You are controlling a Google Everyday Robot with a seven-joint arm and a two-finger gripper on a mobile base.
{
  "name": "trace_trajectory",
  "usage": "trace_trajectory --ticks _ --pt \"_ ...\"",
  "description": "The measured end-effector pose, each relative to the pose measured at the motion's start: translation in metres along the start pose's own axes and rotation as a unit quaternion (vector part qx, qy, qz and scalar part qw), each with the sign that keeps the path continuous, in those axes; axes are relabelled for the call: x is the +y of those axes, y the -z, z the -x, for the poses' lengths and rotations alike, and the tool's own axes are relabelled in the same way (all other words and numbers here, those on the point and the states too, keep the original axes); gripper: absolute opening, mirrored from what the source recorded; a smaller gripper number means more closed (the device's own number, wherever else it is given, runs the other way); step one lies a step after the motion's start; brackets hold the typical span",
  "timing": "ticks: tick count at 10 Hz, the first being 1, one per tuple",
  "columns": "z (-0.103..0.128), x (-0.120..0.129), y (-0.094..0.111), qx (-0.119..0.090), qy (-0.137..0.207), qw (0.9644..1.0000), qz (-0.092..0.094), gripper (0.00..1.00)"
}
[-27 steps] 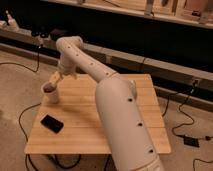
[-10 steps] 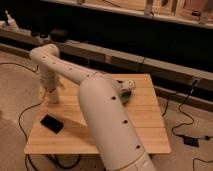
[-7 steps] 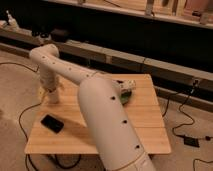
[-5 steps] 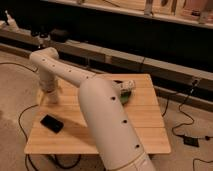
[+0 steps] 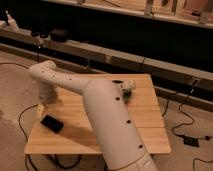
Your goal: Push the eraser across the table
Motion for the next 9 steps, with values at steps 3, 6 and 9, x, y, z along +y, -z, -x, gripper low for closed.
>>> trace_trajectory --ticks 3,6,9 --pt "-0.011 -0.024 -0.004 0.012 0.031 0.9995 0.004 0.47" --pt "-0.010 -0.022 -0.003 0.012 0.030 0.9995 0.003 0.47" --pt "-0.020 -0.051 -0.010 0.029 0.057 0.9977 -0.023 0.47"
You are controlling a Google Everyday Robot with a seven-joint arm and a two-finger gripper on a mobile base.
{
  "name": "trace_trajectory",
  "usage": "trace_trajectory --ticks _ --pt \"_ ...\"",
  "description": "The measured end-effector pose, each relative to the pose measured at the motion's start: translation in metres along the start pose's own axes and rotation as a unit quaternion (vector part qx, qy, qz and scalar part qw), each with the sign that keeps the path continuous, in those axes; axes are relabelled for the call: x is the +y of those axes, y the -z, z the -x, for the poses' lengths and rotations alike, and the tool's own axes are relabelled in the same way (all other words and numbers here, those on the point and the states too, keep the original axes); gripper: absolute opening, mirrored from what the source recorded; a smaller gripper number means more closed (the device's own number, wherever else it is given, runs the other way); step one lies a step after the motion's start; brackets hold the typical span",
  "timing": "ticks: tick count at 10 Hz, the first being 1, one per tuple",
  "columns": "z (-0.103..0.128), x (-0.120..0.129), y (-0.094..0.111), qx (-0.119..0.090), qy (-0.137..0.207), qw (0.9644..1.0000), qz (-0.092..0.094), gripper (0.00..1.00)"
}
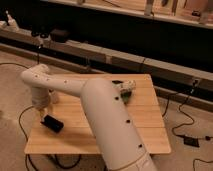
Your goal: Push the eraser across the table
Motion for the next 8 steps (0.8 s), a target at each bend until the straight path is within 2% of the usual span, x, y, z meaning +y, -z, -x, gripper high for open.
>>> trace_trajectory --ticks 1,3,5,6,8 --pt "-0.008 -0.021 0.001 0.011 0.019 0.9996 -0.015 0.47" --pt "-0.008 -0.041 0.009 0.014 0.041 0.9988 -0.022 0.42" --pt "0.002 -0.050 0.014 -0.010 0.053 0.9984 -0.018 0.36" --pt "0.004 -0.052 0.016 -0.015 0.058 0.9981 -0.015 0.29" --pt "0.002 -0.058 0.017 -0.015 0.067 0.9975 -0.012 0.07"
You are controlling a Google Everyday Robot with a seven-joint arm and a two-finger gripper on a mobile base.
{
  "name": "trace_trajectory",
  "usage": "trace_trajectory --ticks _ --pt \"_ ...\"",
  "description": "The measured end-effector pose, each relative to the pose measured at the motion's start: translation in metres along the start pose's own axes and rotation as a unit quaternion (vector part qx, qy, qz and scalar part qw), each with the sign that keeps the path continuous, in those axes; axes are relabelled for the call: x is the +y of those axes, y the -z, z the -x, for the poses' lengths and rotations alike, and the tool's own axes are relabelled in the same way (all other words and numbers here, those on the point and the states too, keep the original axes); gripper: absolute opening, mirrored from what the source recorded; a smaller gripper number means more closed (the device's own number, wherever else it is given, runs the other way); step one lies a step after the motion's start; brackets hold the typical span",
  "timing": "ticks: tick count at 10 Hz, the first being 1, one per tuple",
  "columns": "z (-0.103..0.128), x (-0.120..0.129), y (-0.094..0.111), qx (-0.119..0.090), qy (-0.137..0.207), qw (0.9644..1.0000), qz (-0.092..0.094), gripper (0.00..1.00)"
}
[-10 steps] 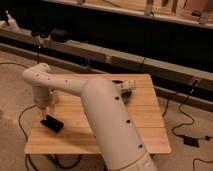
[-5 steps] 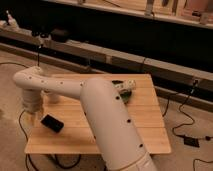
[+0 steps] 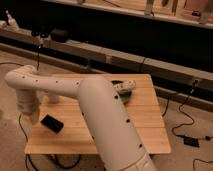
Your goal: Push the eraser across the table
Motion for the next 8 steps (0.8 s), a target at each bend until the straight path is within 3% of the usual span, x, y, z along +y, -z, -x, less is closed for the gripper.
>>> trace_trajectory --ticks 2,8 --pt "-0.005 -0.005 -0.012 0.003 0.012 0.9999 0.006 0.00" --pt "0.001 0.006 -0.072 0.009 0.030 0.9986 0.042 0.00"
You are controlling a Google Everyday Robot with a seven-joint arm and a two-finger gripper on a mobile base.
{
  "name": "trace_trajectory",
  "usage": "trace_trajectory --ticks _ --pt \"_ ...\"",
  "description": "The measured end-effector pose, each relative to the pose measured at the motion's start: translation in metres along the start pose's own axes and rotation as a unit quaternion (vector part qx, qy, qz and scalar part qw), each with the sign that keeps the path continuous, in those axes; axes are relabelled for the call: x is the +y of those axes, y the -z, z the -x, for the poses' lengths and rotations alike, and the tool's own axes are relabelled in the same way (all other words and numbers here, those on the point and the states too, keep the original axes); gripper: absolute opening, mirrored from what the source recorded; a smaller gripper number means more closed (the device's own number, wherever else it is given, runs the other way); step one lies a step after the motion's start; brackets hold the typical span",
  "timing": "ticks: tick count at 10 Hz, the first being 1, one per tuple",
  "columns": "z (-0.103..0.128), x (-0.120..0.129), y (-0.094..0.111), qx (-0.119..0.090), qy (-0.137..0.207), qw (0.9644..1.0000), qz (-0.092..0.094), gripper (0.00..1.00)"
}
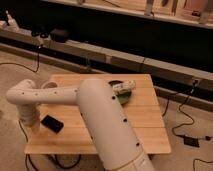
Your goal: Push the eraser across the table
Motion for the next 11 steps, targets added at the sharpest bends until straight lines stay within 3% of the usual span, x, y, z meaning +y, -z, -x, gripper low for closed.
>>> trace_trajectory --ticks 4,11 --pt "0.007 0.012 -0.019 0.015 -0.020 0.9996 0.013 0.00" --pt "0.015 0.049 -0.016 0.019 -0.048 0.9980 0.038 0.00"
